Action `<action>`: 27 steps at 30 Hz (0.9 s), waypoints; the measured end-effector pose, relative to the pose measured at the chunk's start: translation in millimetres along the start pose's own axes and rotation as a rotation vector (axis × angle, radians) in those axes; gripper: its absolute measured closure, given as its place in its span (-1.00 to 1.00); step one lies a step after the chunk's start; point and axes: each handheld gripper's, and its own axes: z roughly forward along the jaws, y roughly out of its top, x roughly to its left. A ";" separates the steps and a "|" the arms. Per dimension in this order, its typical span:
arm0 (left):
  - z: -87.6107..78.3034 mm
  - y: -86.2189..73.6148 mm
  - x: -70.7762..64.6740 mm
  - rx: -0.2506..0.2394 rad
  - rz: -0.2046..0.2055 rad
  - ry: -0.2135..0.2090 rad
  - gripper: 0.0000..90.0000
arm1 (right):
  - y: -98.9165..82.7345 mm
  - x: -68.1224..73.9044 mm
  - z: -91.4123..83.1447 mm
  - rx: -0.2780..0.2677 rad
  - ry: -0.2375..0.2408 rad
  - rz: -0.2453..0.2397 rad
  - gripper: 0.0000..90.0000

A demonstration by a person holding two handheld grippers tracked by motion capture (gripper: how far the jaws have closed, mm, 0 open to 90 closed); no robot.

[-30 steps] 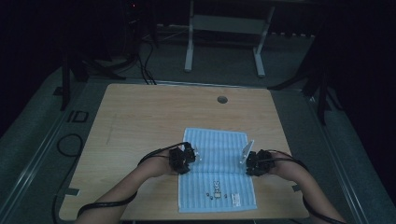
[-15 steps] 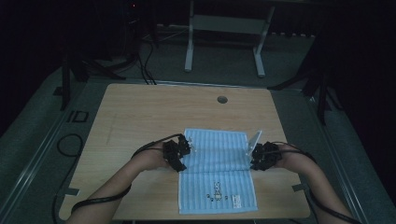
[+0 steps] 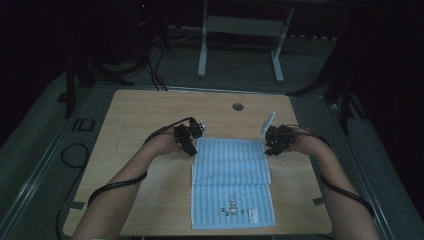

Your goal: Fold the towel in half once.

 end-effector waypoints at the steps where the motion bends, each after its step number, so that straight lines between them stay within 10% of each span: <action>1: 0.0 0.0 0.0 0.000 0.000 0.000 -0.01 | 0.0 0.0 0.0 0.000 0.000 0.000 0.35; 8: 24.8 24.1 21.5 0.024 0.009 -0.010 -0.07 | 13.9 -30.7 21.8 0.004 -0.054 -0.017 0.32; 23: 58.4 30.6 43.4 0.062 -0.049 -0.015 -0.11 | 16.9 -49.2 65.5 0.087 -0.002 0.011 0.16; 27: 60.5 32.7 44.5 0.061 -0.070 -0.035 -0.12 | 16.7 -51.3 65.9 0.085 0.048 0.039 0.41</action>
